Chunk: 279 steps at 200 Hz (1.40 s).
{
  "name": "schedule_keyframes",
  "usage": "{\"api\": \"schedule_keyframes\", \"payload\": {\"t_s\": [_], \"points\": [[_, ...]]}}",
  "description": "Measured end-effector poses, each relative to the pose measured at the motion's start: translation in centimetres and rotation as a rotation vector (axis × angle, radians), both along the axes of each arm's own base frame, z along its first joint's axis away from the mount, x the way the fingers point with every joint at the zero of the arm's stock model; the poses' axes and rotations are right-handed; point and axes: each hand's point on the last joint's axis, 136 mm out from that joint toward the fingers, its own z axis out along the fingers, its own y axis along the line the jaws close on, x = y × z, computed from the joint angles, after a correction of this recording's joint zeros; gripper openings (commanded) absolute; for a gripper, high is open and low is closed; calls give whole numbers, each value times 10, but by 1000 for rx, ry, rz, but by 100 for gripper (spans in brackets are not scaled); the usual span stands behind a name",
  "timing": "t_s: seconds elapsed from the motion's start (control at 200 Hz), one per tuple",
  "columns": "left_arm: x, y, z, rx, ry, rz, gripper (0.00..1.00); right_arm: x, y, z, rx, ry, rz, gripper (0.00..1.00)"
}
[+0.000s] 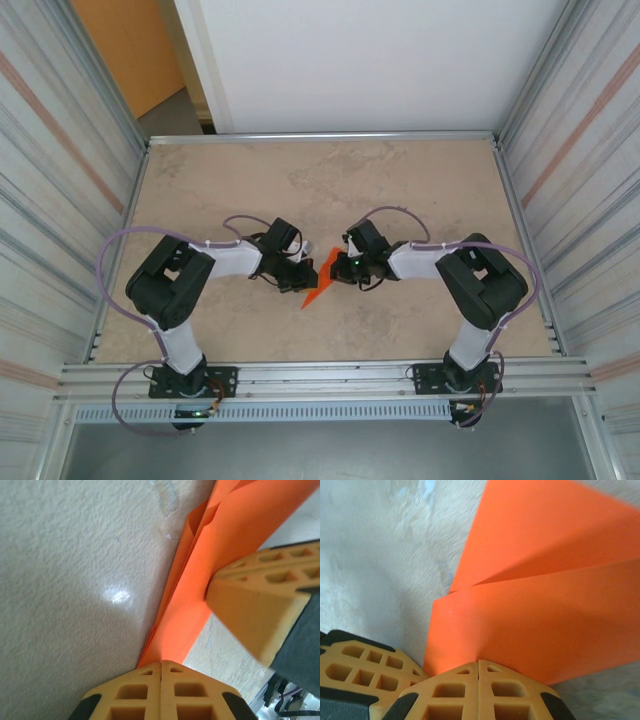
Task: Fold a paper plane with a square sheet of paper (pick it up from the middle)
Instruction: Fold the wing for the fifth time at the center of the table, then turn over the paper plane at the center of the table.
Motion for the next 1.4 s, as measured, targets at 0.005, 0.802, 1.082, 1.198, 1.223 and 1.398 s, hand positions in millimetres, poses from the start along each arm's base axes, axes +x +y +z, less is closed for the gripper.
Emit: {"api": "schedule_keyframes", "payload": {"t_s": [0.005, 0.802, 1.082, 1.198, 1.223, 1.398], "points": [[0, 0, 0, 0, 0, 0, 0, 1, -1, 0, 2, 1, -4, 2], [-2, -2, 3, -9, 1, -7, 9, 60, -104, 12, -91, -2, -294, 16], [14, -5, 73, -81, -126, 3, 45, 40, -98, 86, -155, -180, -297, 51], [28, 14, 103, -103, -202, 56, 57, 25, -87, 94, -191, -186, -278, 63], [31, 20, 107, -102, -217, 72, 61, 21, -85, 94, -204, -179, -280, 65], [38, 70, 110, -47, -263, 195, 86, -1, -51, 93, -273, -132, -246, 72]]}}
